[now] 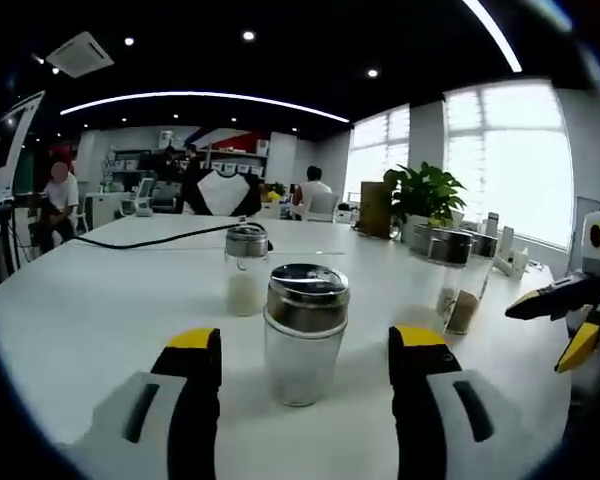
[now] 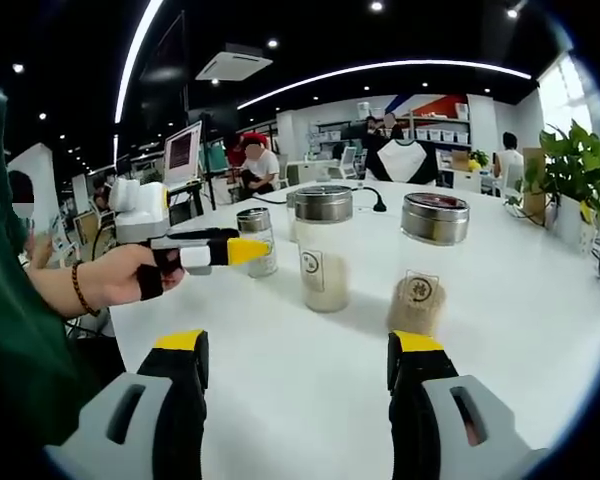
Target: Rotate the seasoning bottle until the label or dispensing opening points toward the visible target arrow and the bottle remains upright within the marked orientation range
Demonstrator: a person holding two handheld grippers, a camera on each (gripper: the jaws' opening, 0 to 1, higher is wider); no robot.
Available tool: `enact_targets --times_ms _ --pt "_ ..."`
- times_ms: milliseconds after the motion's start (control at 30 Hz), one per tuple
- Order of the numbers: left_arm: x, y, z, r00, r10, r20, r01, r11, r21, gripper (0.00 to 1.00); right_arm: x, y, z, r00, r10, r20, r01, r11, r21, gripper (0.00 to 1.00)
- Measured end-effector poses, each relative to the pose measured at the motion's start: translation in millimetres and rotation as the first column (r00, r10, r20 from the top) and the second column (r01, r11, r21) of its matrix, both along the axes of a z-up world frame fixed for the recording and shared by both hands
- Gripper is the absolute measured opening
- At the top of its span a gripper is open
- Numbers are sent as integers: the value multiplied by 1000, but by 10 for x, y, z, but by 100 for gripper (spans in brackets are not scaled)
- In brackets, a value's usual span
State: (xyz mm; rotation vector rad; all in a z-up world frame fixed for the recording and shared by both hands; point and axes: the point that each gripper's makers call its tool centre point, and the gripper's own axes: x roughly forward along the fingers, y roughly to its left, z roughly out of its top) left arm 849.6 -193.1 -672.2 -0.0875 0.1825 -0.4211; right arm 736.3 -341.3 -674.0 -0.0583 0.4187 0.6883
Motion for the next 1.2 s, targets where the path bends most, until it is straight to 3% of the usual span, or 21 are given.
enact_targets --times_ms 133,267,333,667,767,967,1000,1200 --pt "19 -5 19 1000 24 14 -25 1000 12 76 -4 -24 -17 1000 -11 -5 11 1000 2 74" --pt "65 -13 11 999 33 10 -33 999 7 70 -1 -42 -35 1000 -23 -8 23 1000 2 74" --pt "66 -119 -24 1000 -26 -3 26 1000 1 68 6 -55 -38 999 -33 -7 33 999 7 74" --pt "113 -126 -32 1000 -11 7 11 1000 18 52 7 -95 -51 999 -43 -10 43 999 -6 74" --pt "125 -105 -47 1000 -5 -4 5 1000 8 52 -4 -75 -53 999 -36 -12 36 999 -7 74" --pt "158 -19 -65 1000 16 -4 -16 1000 24 38 6 -81 -41 999 -42 -10 42 999 -5 74" --pt "154 -18 -60 1000 9 -10 -9 1000 -6 38 12 -85 -30 999 -45 -7 45 999 0 74" --pt "147 -24 -61 1000 0 0 0 1000 3 38 28 -84 -34 999 -43 -6 43 999 -3 74"
